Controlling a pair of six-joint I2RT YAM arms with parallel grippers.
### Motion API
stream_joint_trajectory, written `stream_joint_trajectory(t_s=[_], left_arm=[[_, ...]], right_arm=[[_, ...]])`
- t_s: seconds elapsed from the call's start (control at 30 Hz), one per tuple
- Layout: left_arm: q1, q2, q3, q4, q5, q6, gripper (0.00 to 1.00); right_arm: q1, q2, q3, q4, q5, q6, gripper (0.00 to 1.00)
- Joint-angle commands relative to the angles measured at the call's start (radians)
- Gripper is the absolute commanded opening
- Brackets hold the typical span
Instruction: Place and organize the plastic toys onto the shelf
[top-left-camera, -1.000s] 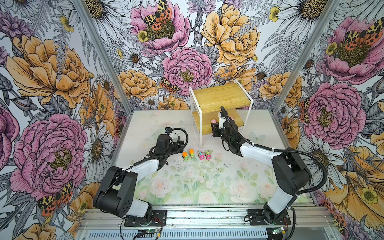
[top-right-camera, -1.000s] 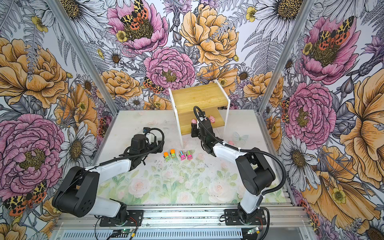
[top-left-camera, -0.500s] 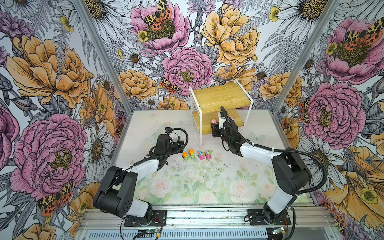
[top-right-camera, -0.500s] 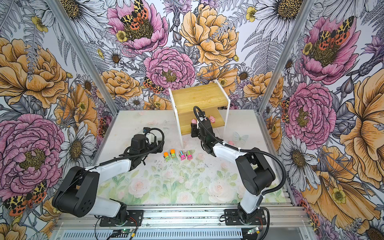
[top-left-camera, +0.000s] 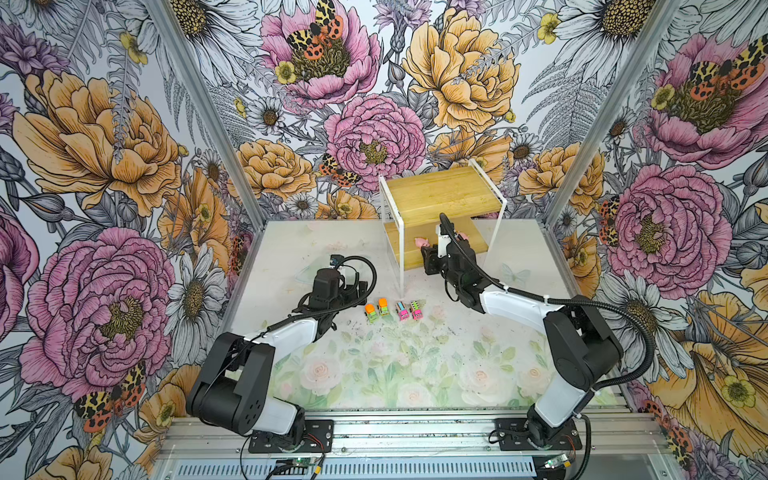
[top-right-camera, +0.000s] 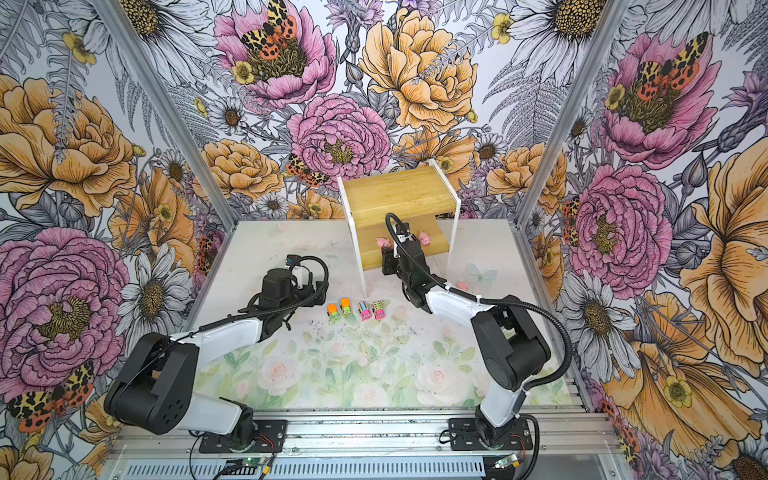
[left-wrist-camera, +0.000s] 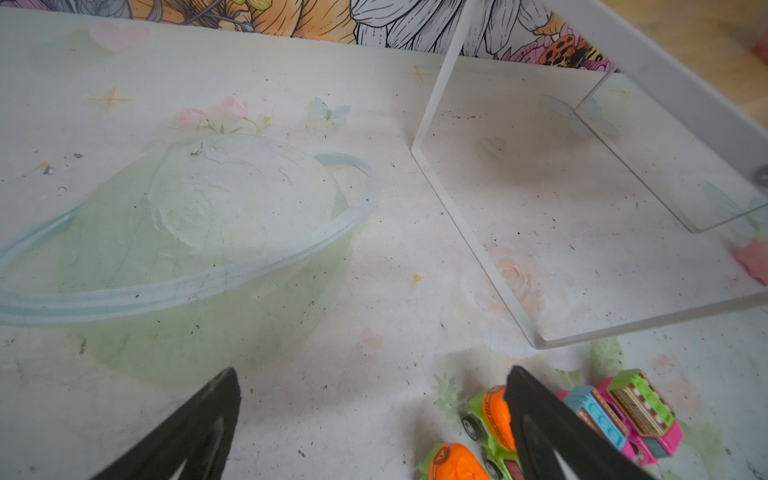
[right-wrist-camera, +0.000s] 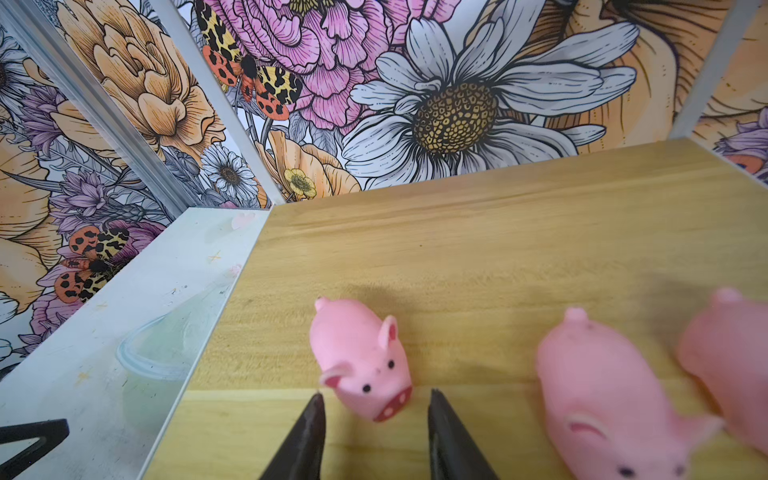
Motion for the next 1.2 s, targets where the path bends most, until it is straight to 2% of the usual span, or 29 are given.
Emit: stream_joint_trajectory(t_s=[0.0, 0.43, 0.9, 1.17], left_arm=[[0.008, 0.0, 0.01, 0.011, 0.017, 0.011, 0.99], [0.009, 0.002, 0.01, 0.011, 0.017, 0.012, 0.99], [0.009, 0.005, 0.011, 0.01, 0.016, 0.012, 0.99], [0.009, 0.004, 0.01, 0.011, 0.016, 0.012, 0.99]], right_arm=[[0.007, -0.016, -0.006, -0.01, 0.019, -0.017, 0.42], [0.008, 0.031, -0.016, 0.07, -0.016, -0.126, 0.42], [0.008, 0.055, -0.029, 0.126, -0.095, -0.149, 0.4], [0.008, 0.036, -0.044, 0.118, -0.105, -0.144, 0.35]])
